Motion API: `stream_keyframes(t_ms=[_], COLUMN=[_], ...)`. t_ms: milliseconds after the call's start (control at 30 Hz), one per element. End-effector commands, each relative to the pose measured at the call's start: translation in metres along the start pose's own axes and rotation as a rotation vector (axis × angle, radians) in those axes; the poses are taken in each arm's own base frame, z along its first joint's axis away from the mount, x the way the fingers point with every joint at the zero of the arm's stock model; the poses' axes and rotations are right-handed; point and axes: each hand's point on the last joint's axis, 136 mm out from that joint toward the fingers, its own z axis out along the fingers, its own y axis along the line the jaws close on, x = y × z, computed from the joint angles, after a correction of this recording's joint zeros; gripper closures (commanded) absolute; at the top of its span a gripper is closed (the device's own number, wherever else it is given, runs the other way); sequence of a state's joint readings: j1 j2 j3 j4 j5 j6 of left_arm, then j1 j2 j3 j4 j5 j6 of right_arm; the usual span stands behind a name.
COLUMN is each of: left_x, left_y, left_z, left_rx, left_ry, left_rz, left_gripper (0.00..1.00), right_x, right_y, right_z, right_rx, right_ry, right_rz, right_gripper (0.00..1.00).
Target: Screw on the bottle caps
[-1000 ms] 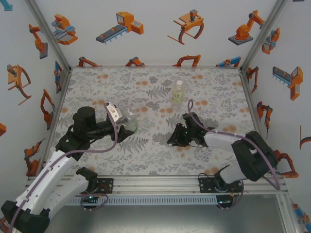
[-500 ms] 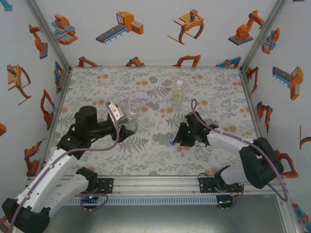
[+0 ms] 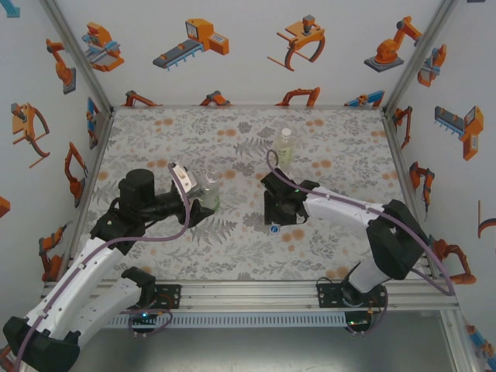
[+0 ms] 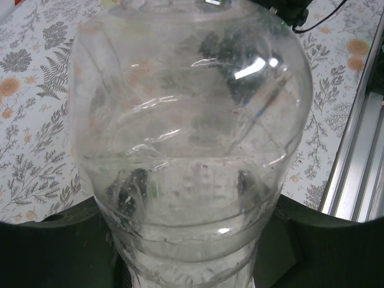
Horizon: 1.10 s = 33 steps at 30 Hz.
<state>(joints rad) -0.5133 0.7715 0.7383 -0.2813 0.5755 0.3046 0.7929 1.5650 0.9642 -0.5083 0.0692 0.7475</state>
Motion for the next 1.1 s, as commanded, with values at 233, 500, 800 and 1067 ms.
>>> stream_keyframes(t_ms=[233,500,800,1067], left_x=[-0.008,-0.008,-0.007,-0.006], left_y=[-0.001,-0.002,-0.001,-0.002], left_z=[-0.005,-0.004,-0.004,-0.003], left_rx=[0.002,0.005,0.006,0.007], left_ry=[-0.028,-0.027,-0.023,-0.02], left_rz=[0.032,0.031,0.028,0.028], left_gripper=[1.0,1.0,1.0,1.0], right_x=[0.013,0.017,0.019,0.018], right_y=[-0.003,-0.005,-0.01,-0.01], right_z=[0.023,0.031,0.034,0.034], right_rx=[0.085,0.094,0.122,0.126], right_ry=[0.065,0.084,0.095,0.097], right_rz=[-0.062,-0.068,-0.085,-0.094], right_gripper=[0.57,0.6,0.59,0.63])
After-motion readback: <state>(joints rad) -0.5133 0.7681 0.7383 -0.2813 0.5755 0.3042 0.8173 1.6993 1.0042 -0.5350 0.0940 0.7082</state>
